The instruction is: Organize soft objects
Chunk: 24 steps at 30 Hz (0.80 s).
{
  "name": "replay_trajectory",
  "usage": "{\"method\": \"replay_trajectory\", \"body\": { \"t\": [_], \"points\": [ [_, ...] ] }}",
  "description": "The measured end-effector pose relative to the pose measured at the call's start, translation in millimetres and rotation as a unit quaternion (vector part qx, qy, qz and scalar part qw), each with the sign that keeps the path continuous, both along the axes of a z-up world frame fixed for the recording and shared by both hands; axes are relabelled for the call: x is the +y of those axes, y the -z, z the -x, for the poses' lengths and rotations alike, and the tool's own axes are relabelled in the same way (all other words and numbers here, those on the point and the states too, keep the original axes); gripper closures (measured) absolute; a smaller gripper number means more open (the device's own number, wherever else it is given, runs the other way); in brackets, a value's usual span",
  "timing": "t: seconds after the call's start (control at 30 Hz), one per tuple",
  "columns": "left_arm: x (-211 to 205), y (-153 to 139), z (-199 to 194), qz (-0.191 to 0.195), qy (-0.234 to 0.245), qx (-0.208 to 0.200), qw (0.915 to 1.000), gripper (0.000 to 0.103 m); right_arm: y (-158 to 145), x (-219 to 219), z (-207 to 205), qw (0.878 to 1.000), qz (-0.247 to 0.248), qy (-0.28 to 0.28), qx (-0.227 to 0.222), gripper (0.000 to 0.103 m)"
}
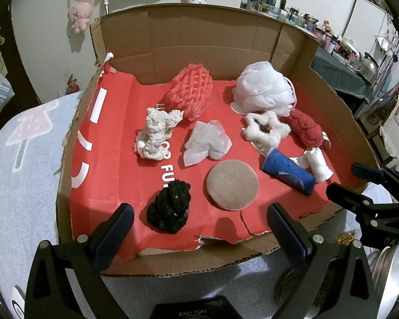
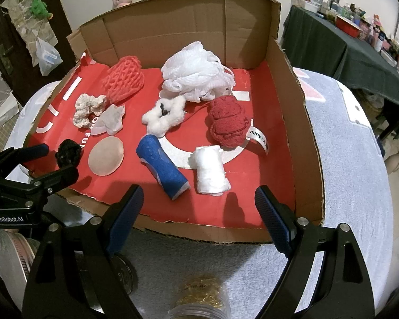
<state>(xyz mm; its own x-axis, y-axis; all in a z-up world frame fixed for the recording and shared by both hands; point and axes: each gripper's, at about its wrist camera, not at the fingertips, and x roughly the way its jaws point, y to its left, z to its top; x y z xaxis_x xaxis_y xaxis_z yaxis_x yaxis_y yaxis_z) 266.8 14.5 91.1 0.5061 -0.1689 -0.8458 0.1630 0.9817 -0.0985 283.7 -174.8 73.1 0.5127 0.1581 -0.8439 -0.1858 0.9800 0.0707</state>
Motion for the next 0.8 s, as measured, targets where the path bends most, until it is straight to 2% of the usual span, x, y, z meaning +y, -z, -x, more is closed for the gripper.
{"method": "replay_trajectory", "body": {
  "t": [0.27,0.37,0.5,0.67,0.8],
  "points": [
    [1.6,-2.6,0.8,-0.001,-0.002,-0.002,1.0,0.001,-2.1,0.3,1.2,1.0,-0.005,-0.001,-0.007,0.017],
    [7.0,-16.7,3.3,-0.005,-0.02,-0.032,0.9993,0.001,-5.6,-3.6,1.3,1.0,-0.019,-0.002,-0.006,0.017],
    [10.3,-44.2,14.1,0.005,-0.018,-0.064,0.9978,0.001,-21.1,-9.8,5.5,0.999,-0.025,0.004,-0.022,0.017],
    [10.3,-74.4,46.0,0.007,-0.016,-0.119,0.9928,0.0,-53.8,-14.8,28.7,0.997,-0.024,0.004,-0.071,0.017],
    [7.1,-86.0,78.0,0.009,-0.005,-0.15,0.9886,0.0,-73.5,-14.7,59.1,0.994,-0.029,-0.004,-0.106,0.017]
  ]
}}
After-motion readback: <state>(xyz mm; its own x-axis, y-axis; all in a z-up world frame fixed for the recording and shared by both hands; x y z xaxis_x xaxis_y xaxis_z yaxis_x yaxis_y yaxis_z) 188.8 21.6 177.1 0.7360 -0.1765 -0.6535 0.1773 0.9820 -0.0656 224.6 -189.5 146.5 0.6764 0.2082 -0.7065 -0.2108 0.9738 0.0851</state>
